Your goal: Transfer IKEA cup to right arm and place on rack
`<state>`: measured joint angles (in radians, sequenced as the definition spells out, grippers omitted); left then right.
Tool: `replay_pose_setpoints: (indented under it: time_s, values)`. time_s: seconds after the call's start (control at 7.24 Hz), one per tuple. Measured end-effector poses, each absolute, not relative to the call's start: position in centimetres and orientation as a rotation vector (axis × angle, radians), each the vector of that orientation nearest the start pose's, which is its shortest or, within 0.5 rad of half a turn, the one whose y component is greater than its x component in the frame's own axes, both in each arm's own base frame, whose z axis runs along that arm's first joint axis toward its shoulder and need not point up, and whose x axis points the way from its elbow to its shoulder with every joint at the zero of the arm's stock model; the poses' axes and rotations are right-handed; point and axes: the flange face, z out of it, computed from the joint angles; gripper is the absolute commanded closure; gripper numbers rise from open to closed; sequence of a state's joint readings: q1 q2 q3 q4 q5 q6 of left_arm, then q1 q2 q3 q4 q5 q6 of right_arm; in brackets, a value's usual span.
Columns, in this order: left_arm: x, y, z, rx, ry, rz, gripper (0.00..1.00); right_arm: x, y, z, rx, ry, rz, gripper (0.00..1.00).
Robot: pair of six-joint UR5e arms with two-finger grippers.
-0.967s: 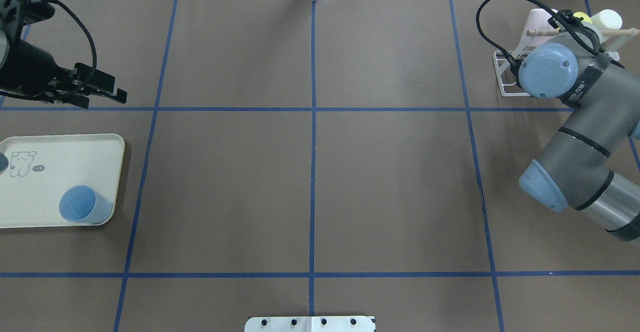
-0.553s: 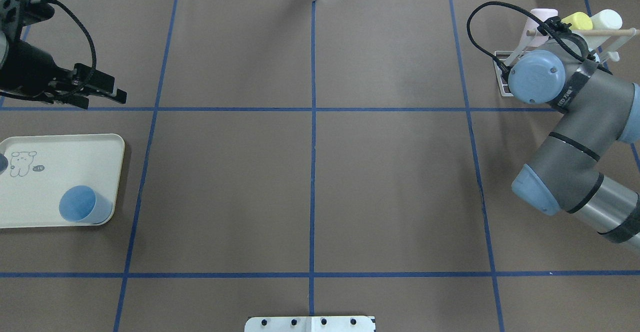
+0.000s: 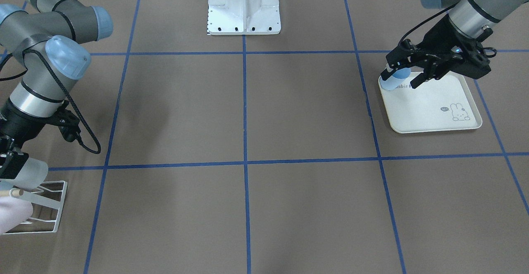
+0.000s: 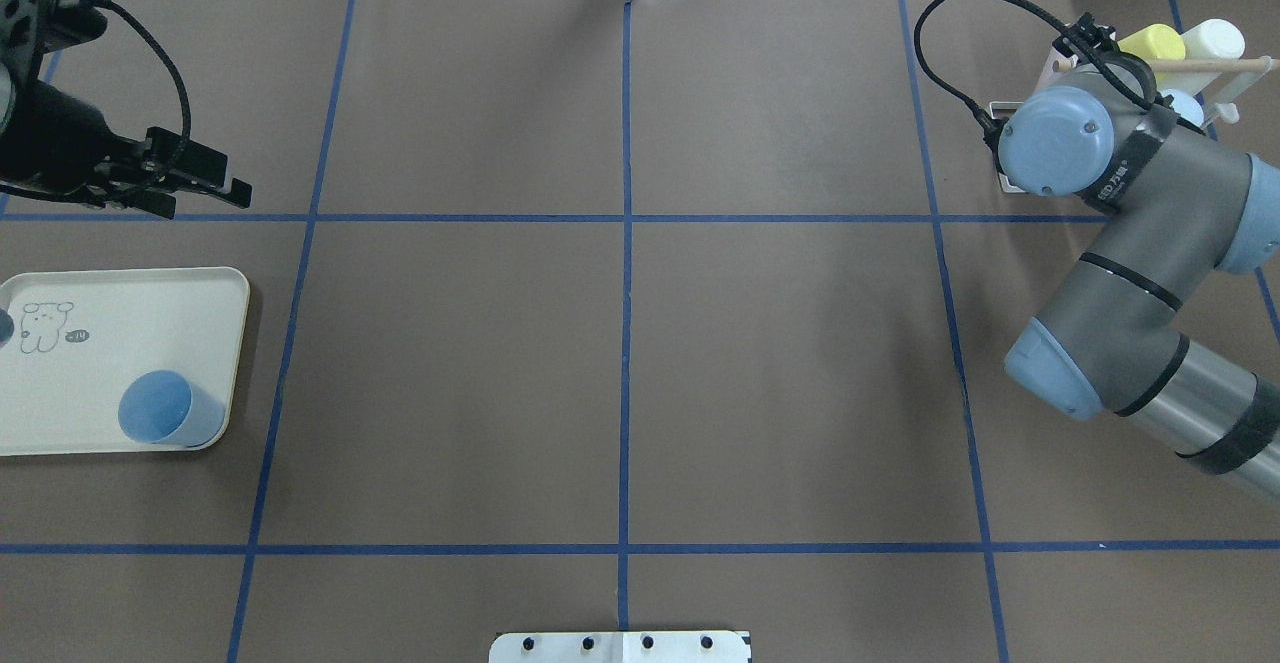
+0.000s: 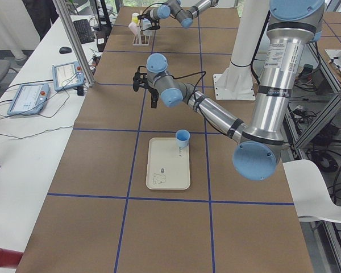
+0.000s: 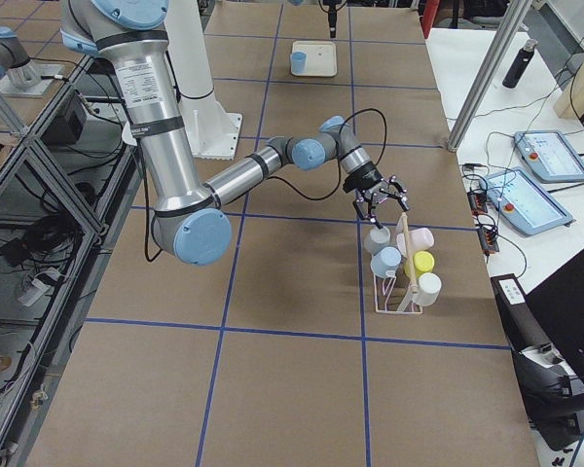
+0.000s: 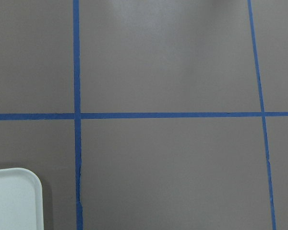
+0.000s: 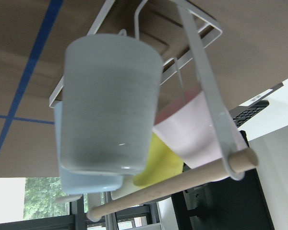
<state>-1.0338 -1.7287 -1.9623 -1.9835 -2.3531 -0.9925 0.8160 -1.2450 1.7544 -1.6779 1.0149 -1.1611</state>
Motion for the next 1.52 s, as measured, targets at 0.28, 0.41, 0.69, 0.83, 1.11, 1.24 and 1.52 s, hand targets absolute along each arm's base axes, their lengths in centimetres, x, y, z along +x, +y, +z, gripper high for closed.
replay_pose_setpoints:
  time_s: [0.28, 0.41, 0.69, 0.83, 1.11, 1.24, 1.52]
  values:
    - [20.0, -47.2, 35.2, 0.172, 1.118, -0.011, 0.0, -28.3, -56.4, 37.1, 0.453, 0.601, -1.61, 0.02]
    - [19.2, -46.9, 37.1, 0.198, 1.08, 0.007, 0.0, -28.5, -55.5, 35.4, 0.534, 0.492, -1.533, 0.02]
    - [17.9, -46.1, 41.3, 0.248, 0.965, 0.004, 0.0, -29.2, -53.6, 32.3, 0.661, 0.207, -1.368, 0.01]
    - [17.4, -45.5, 43.1, 0.254, 0.923, 0.012, 0.0, -29.7, -52.8, 30.5, 0.703, 0.044, -1.259, 0.01]
    - [16.9, -43.6, 45.9, 0.256, 0.871, 0.037, 0.0, -30.8, -51.4, 27.1, 0.801, -0.332, -0.961, 0.01]
    - [17.7, -42.6, 46.8, 0.254, 0.86, 0.06, 0.0, -30.9, -50.7, 25.3, 0.86, -0.508, -0.769, 0.0]
    - [20.3, -40.5, 47.8, 0.232, 0.85, 0.116, 0.0, -32.5, -48.7, 22.6, 0.883, -0.774, -0.502, 0.0]
